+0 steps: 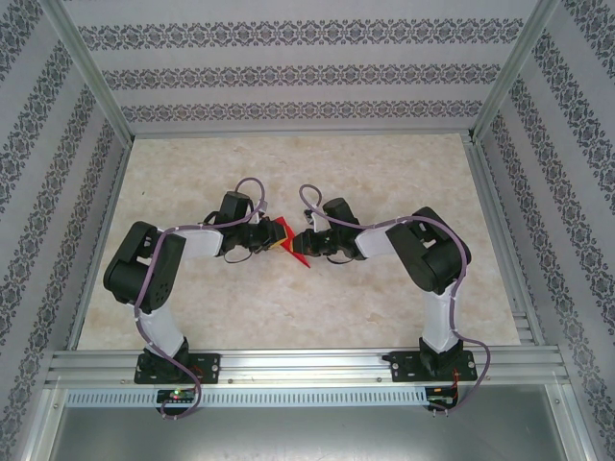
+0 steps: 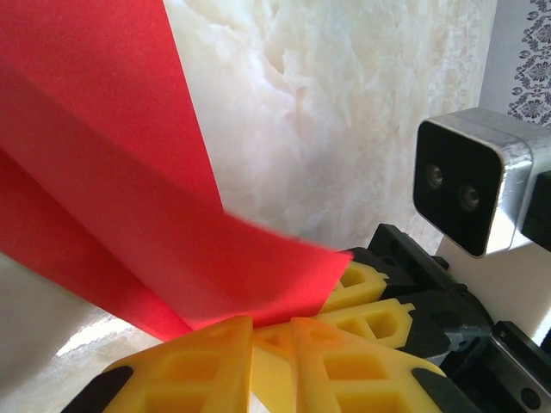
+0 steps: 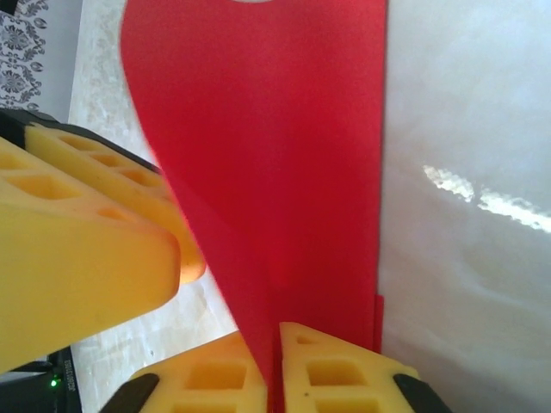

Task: Fold a paper plane with a square sheet of paper (pick it up from the middle)
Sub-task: Fold the wing for the fifth time at the center of the table.

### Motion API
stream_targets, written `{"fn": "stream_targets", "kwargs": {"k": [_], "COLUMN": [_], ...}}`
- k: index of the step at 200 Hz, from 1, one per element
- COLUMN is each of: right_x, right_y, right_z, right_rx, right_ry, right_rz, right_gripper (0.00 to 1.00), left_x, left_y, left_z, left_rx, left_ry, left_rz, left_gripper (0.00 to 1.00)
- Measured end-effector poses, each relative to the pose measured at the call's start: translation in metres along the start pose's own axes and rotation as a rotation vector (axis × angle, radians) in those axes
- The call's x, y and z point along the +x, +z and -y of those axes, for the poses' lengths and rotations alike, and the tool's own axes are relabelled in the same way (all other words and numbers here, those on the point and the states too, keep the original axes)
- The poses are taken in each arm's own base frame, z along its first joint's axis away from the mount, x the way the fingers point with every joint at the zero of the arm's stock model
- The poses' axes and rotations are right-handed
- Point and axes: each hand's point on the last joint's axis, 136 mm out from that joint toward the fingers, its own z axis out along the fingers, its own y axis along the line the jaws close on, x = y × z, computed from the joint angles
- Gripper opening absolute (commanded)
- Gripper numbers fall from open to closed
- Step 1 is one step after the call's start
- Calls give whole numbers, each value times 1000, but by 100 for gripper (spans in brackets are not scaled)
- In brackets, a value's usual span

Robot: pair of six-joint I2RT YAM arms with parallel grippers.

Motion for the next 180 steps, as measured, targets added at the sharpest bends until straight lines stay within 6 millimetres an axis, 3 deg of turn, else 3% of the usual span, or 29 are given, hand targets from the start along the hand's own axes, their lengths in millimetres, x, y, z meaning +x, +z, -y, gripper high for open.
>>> {"fn": "stream_targets", "kwargs": {"k": [44, 137, 180], "right_x": [1, 2, 2], "right_y": [1, 3, 3], "right_z": [-3, 1, 0], "right_rx": [-16, 7, 14], "right_ry": [-1, -4, -12], "right_rz": [-11, -63, -80], "right_gripper": [16, 12, 15], "left_x": [1, 0, 0], "left_y": [0, 0, 6], "left_z": [-1, 2, -12], "left_rx": [1, 32, -6], "left_ry": [6, 31, 11], "left_rz": [0, 12, 18], "left_gripper": [19, 16, 14]}}
